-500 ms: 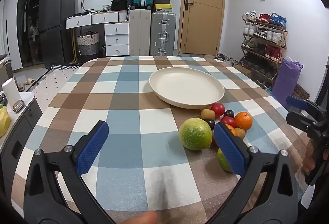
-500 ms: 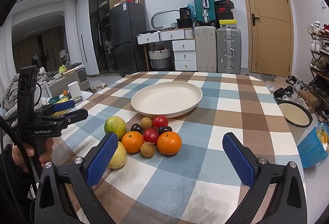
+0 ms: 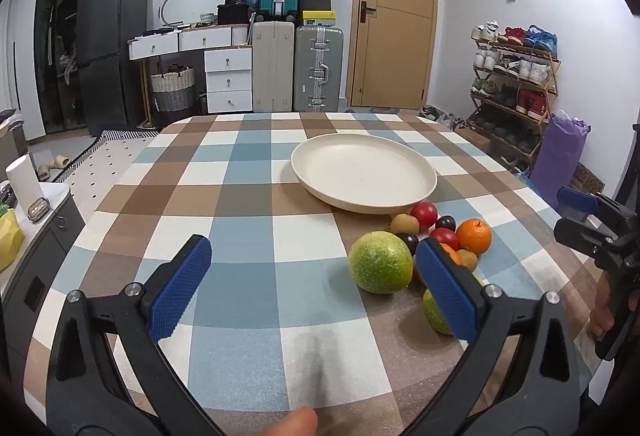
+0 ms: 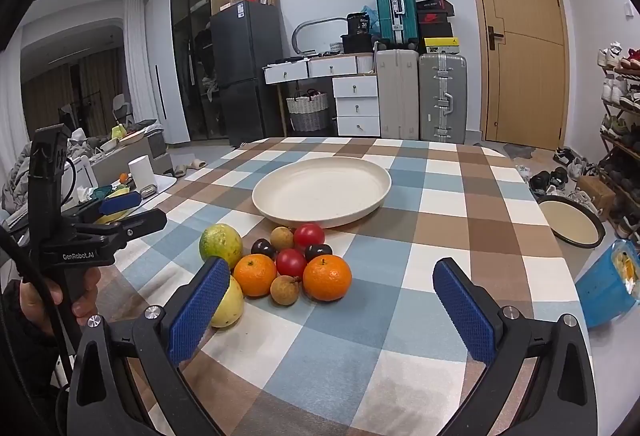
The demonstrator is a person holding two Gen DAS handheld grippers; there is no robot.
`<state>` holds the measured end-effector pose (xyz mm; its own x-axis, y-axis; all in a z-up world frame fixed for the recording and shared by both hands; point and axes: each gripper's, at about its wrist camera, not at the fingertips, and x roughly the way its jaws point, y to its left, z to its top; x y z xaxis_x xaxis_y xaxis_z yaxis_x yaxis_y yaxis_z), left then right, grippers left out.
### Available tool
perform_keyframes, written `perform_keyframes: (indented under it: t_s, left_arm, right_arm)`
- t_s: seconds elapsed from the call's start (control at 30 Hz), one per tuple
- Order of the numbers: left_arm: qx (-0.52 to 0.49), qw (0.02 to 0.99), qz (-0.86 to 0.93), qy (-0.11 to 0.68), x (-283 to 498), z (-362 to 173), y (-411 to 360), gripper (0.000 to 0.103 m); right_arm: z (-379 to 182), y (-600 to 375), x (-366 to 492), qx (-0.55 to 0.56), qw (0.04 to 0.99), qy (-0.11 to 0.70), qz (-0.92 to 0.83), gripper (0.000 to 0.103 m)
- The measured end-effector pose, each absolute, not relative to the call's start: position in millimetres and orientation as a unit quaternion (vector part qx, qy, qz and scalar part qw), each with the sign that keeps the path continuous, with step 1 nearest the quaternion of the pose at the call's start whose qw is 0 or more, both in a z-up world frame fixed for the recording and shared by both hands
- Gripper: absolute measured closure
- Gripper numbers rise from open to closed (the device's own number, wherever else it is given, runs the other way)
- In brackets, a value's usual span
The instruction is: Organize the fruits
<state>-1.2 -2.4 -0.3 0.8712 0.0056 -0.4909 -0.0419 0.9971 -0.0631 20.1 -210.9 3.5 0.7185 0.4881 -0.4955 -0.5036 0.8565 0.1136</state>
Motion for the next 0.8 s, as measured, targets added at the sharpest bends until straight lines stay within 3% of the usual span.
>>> perform_keyframes:
  t_s: [0.8]
  left_arm:
    - [-0.03, 0.968, 0.014, 0.249, -3.3, 4.5, -0.8, 0.001]
  right_arm:
    - [4.4, -211.4, 18.6, -0.013, 0.927, 0.265, 0.265, 0.0]
